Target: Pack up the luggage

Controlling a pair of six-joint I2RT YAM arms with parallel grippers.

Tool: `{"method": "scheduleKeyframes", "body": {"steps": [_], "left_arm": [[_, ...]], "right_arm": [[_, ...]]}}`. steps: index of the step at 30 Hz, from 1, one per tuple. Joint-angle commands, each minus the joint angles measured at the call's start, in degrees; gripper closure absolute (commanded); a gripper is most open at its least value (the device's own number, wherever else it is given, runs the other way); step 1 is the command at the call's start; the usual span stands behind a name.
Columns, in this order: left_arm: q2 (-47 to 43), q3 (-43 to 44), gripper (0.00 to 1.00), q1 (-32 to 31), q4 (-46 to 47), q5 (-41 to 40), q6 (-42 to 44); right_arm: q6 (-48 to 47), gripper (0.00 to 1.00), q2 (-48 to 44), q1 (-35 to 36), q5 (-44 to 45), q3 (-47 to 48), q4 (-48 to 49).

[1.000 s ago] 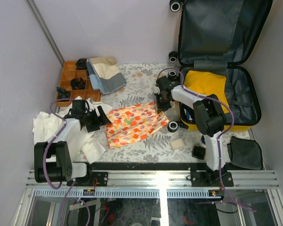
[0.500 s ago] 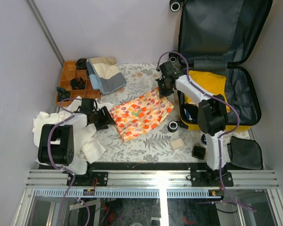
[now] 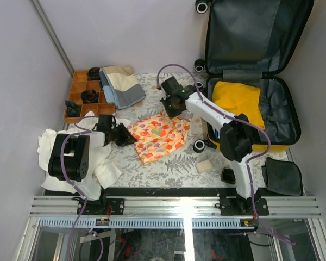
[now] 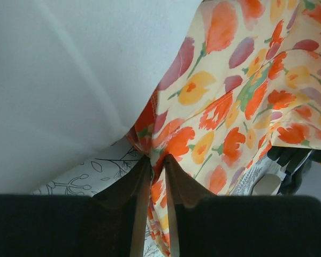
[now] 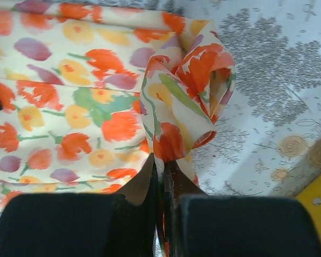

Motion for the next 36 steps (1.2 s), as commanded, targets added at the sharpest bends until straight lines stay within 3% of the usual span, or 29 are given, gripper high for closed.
{"method": "scheduleKeyframes", "body": {"steps": [1,15,21,23,26,28,33,36], "left_arm": [[2.75,-1.77,0.85,-0.76,1.12,-1.09,-0.79],[3.71,-2.03,0.90,-1.30,2.09,-0.42,-1.09],[3.05,-1.14,0.87,-1.21,0.46,-1.09,-0.24],[2.64,-0.66,0.84,-0.72,-1.30,-1.56,0.54],[1.37,0.06,0.65,0.95,-4.91,-1.78,1.34],[-0.19,0.45,0.53,2.37,-7.70,-1.50,2.50],[-4.28,-0.13,0.40,5.80,-11.98,1.81,4.62],[-7.82,-1.04,0.39,6.14,-11.42,4.88,4.93]], "right_arm": [[0.71,1.00,-3.21,3.99,1.49,2.95,-0.99],[11.09,1.00,1.94,15.74,-3.53,3.19,5.62],[16.15,0.88,4.52,15.54,-10.90,0.24,12.99],[17.74,0.77,3.21,15.33,-13.76,-3.58,18.49],[19.37,0.37,1.76,14.11,-18.92,-5.98,23.23],[20.03,0.22,0.50,11.98,-23.75,-6.49,25.14],[15.79,0.13,-4.70,5.20,-38.87,-6.85,25.02],[12.04,0.11,-7.67,0.59,-42.72,-9.27,22.17]]}}
